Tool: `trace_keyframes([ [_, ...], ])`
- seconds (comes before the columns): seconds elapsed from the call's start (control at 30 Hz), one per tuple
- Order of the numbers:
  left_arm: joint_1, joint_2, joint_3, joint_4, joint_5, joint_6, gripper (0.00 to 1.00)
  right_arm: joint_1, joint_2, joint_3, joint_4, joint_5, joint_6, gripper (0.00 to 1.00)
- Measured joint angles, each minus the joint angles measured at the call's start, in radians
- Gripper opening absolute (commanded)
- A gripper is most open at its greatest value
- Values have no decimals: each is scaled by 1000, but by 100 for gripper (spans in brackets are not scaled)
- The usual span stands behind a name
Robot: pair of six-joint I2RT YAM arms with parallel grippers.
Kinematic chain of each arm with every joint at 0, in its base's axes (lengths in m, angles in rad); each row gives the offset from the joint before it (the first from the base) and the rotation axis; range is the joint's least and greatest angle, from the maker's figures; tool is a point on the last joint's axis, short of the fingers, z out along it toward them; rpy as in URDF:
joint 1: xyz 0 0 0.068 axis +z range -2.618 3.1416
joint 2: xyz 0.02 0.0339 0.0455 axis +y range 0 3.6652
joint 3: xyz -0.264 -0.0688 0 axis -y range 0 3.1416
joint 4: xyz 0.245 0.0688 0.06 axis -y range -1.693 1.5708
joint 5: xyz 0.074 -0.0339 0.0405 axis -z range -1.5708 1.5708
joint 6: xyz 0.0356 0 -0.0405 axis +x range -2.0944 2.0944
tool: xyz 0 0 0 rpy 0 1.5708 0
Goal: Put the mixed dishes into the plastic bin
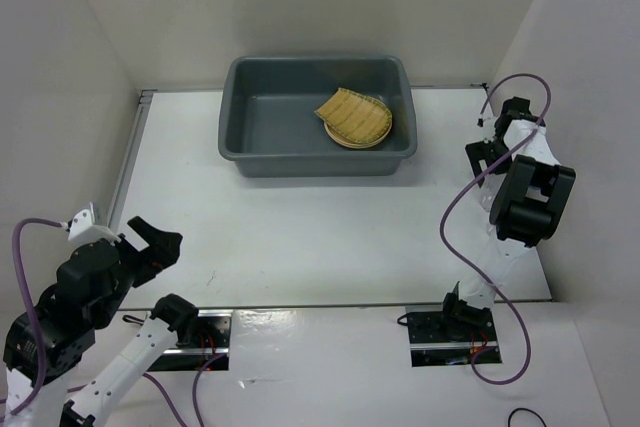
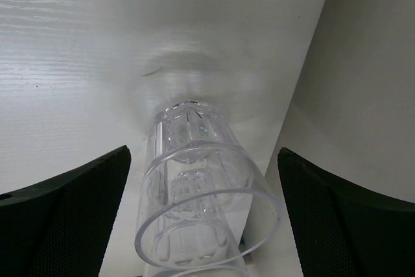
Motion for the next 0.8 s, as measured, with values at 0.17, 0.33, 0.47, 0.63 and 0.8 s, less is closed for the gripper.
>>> trace_keyframes([
  [0.17,0,0,0,0,0,0,100,4,-40,-26,5,20,-13,98],
  [0.33,0,0,0,0,0,0,100,1,-69,-44,6,53,-21,98],
  [0.47,0,0,0,0,0,0,100,0,-70,-56,7,74,-24,98],
  [0.63,0,0,0,0,0,0,100,-1,-86,-74,4,82,-34,98],
  [0.8,0,0,0,0,0,0,100,0,-171,-75,3,57,-53,98],
])
